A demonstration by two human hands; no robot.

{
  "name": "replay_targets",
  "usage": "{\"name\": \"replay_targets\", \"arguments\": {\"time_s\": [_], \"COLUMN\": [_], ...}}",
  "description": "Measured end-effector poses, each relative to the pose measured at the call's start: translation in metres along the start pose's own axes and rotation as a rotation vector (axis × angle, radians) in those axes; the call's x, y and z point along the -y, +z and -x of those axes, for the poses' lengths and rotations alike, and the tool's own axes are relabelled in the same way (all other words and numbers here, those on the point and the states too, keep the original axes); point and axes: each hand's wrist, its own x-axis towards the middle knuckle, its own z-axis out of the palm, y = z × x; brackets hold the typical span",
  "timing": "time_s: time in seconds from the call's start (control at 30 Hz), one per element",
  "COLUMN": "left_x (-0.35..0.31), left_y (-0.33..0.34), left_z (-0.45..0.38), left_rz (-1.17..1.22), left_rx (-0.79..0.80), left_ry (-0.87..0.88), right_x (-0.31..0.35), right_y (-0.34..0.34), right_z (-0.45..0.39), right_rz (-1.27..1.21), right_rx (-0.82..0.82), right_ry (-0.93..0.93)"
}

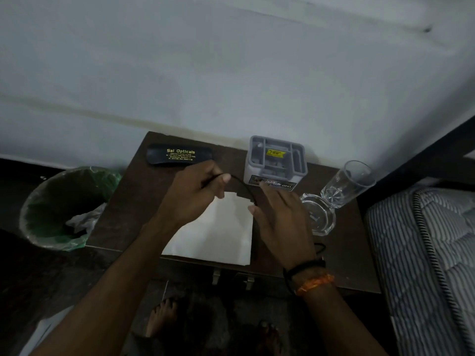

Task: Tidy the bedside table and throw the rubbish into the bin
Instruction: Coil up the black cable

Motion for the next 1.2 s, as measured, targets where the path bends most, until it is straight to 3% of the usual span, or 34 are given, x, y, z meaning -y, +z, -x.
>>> {"name": "replay_targets", "arguments": {"time_s": [0.27,0.5,0.73,0.93,1.1,1.2], "left_x": [-0.031,-0.039,-0.034,-0.033,-0.029,-0.03], "left_y": [0.022,0.029,0.037,0.045,0.05,0.052], "left_z": [0.005,0.003,0.0,-0.002,0.0,0.002], "left_rz": [0.896,1.323,1.258,1.204,0.84,0.805], "left_rx": [0.272,0.401,0.295,0.18,0.095,0.088], "left_ry": [-0.394,-0.401,-0.294,-0.28,-0.161,-0.118], "right_x": [-0.004,-0.006,0.0,0.007,0.005,0.001], "right_y": [-0.004,-0.005,-0.004,-0.01,-0.02,-0.029], "right_z": [-0.006,-0.013,-0.012,-0.009,-0.005,-0.003], "right_rz": [-0.209,-0.344,-0.283,-0.189,-0.106,-0.07], "right_rx": [-0.046,-0.061,0.111,0.156,0.213,0.224], "right_ry": [0.035,0.069,0.056,-0.039,-0.105,-0.14]}}
